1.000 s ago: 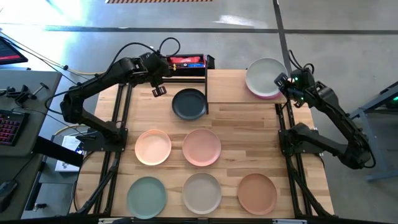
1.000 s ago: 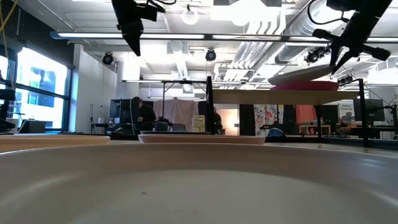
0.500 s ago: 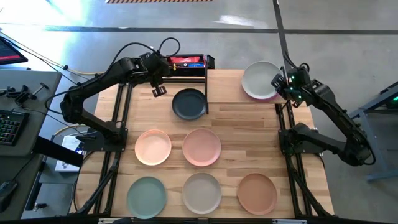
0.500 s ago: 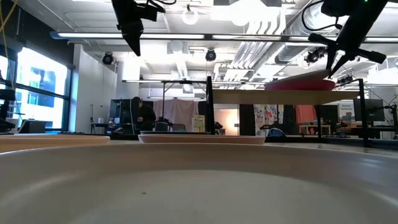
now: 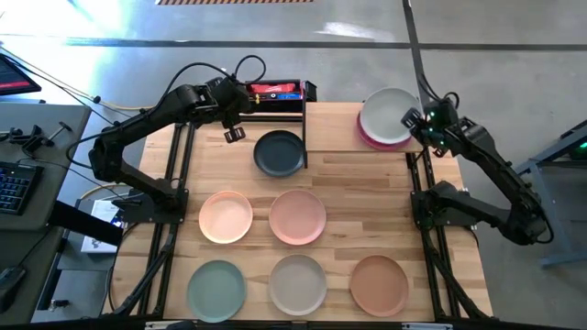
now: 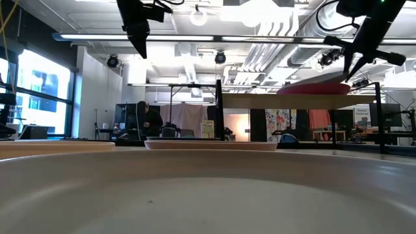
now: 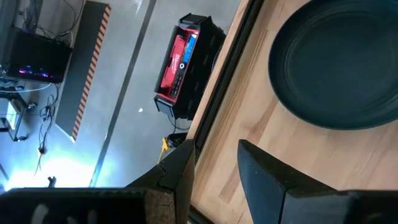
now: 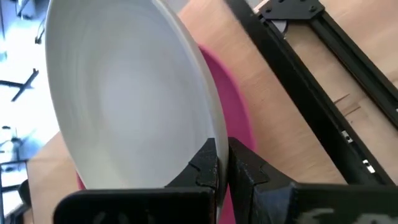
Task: Place and stack plates onto a shelf
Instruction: Stack the white plate on top of the pink plate on the shelf
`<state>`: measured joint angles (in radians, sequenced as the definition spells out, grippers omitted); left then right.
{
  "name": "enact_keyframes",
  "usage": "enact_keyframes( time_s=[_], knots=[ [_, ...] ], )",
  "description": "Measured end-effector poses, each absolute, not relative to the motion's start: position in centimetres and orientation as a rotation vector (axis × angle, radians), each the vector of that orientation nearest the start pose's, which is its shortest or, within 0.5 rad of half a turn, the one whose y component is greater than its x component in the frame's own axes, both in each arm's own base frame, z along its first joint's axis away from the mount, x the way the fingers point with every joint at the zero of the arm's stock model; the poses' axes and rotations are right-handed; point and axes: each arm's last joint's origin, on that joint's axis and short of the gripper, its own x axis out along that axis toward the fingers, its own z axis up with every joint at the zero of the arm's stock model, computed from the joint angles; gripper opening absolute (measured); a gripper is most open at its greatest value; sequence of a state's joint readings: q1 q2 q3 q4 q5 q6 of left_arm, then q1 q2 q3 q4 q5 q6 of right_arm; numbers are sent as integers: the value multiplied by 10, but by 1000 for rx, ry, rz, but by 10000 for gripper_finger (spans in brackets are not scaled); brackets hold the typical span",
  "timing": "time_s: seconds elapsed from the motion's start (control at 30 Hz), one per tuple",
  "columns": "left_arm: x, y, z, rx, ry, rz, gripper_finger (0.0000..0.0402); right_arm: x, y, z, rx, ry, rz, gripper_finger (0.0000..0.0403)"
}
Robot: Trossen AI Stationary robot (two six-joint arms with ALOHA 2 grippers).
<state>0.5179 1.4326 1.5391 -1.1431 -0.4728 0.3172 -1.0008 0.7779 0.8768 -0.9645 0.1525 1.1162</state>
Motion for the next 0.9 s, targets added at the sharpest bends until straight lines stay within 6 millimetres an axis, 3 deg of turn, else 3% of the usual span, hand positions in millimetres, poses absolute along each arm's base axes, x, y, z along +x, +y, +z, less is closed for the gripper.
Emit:
enact_keyframes(
  time_s=[0.9],
  knots=[
    [227,144,370,215,1198,735,111,69,-114,299,1298,182,-1413,1]
  ],
)
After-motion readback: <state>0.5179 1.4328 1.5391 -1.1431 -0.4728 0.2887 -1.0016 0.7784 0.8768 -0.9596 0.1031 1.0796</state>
